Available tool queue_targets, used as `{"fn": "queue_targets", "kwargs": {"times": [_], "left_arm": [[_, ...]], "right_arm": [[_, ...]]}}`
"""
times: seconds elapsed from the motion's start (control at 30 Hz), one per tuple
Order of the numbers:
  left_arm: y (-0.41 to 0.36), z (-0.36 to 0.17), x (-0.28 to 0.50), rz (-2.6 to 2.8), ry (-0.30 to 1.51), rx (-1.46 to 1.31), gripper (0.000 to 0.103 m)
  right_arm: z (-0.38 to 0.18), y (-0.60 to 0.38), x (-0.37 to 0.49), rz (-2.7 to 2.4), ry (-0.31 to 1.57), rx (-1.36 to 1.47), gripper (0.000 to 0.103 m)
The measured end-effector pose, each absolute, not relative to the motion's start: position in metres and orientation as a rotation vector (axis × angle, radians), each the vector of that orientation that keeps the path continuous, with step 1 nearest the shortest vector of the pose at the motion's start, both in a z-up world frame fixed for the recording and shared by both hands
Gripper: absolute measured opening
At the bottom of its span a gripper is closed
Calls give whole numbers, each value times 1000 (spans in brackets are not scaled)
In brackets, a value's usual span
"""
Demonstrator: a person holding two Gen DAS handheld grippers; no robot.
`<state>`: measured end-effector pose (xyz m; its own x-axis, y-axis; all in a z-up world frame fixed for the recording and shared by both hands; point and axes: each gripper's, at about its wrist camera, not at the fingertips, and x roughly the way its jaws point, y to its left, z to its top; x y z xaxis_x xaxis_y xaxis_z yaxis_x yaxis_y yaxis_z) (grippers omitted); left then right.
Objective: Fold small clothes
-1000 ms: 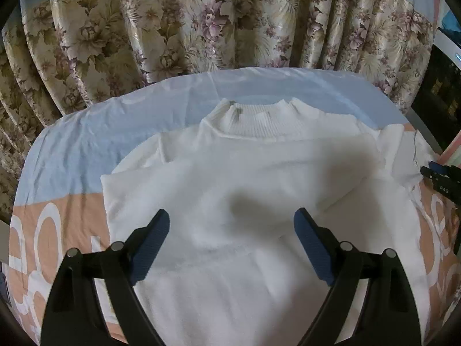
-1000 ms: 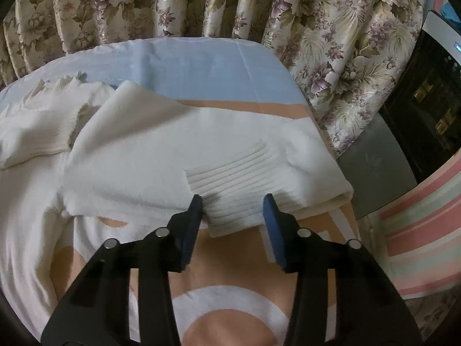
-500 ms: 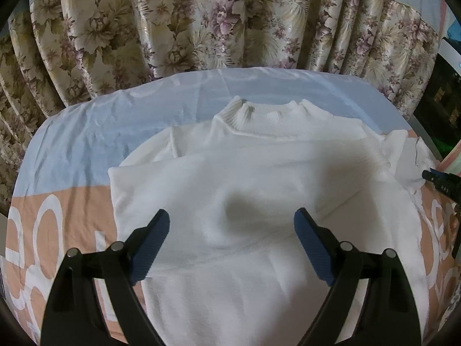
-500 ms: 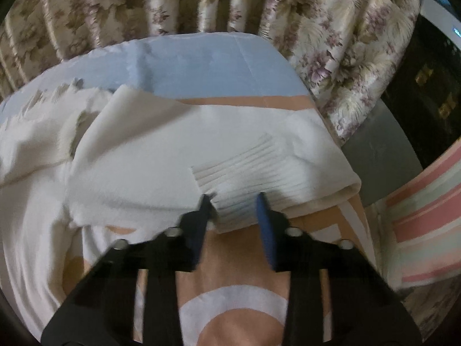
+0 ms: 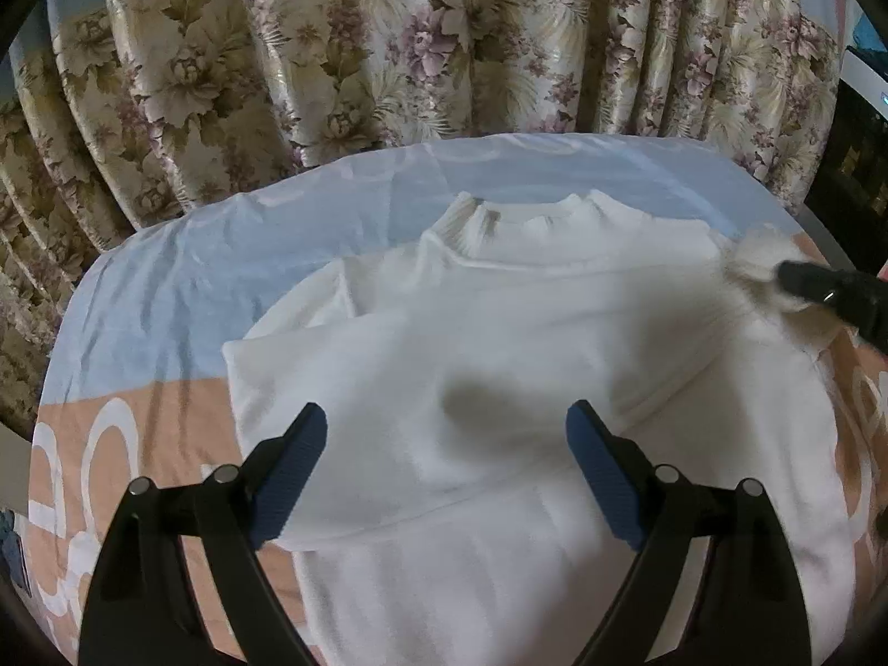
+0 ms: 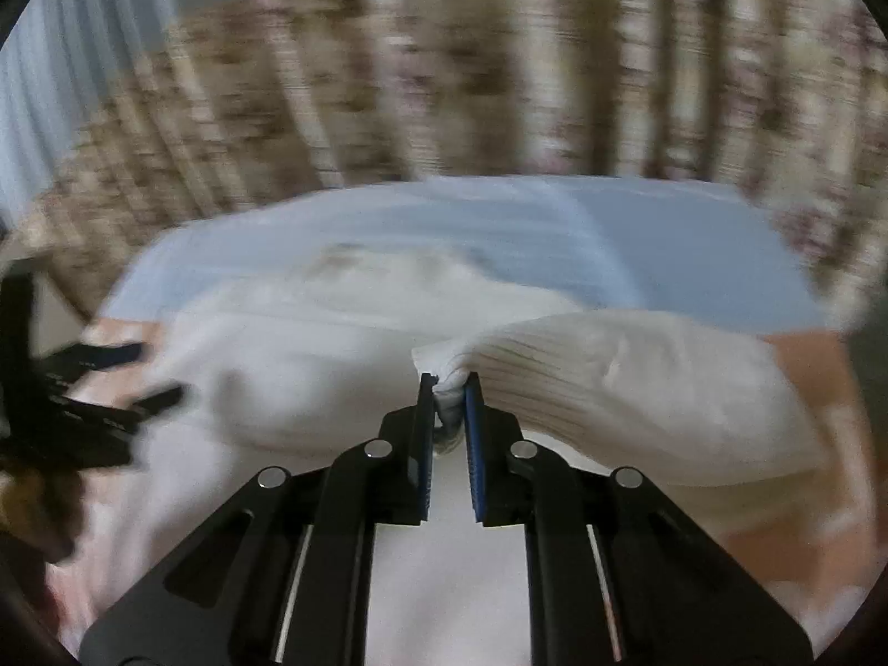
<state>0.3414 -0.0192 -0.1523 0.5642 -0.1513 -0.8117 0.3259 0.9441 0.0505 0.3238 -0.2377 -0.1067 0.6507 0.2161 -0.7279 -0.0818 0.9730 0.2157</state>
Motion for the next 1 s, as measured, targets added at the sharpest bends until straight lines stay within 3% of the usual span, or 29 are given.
{"fn": "queue_targets", "kwargs": {"times": [0.13,0.27,0.3,0.4,0.67,0.73,0.77,0.83,0.9,0.93,1.0], "left_arm": [[-2,-155,345,-249,952,182,89],[3,-158,346,-251,967,176,89],[1,-159,347,-260,971,176,89],[-19,-163,350,-310,980,166,89],[-100,-184,368,-489,1037,104,88],[-116,-191,371,-524,1054,100,77],[-122,-195,372,-531,1066,106,54],[-126,-199,374,-518,1058,123,45],[-123,-199,378,-534,1059,101,18],[-120,-197,380,-541,1062,86,11],[-112,-188,378,-546,1035,71,11]], "right_arm": [[-126,-178,348,290,905,142,11],[-145,-161,349,347,971,95,21],[-143,-164,345,351,965,91,28],[-129,-195,331,284,928,65,36],[-132,-301,313,20,908,114,37],[-133,-317,307,-11,901,129,37],[-133,-324,303,-26,897,133,37],[-133,-334,297,-42,894,138,37],[-136,-343,294,-51,895,148,37],[-137,-344,294,-54,896,149,37],[-137,-346,292,-62,888,150,37]]}}
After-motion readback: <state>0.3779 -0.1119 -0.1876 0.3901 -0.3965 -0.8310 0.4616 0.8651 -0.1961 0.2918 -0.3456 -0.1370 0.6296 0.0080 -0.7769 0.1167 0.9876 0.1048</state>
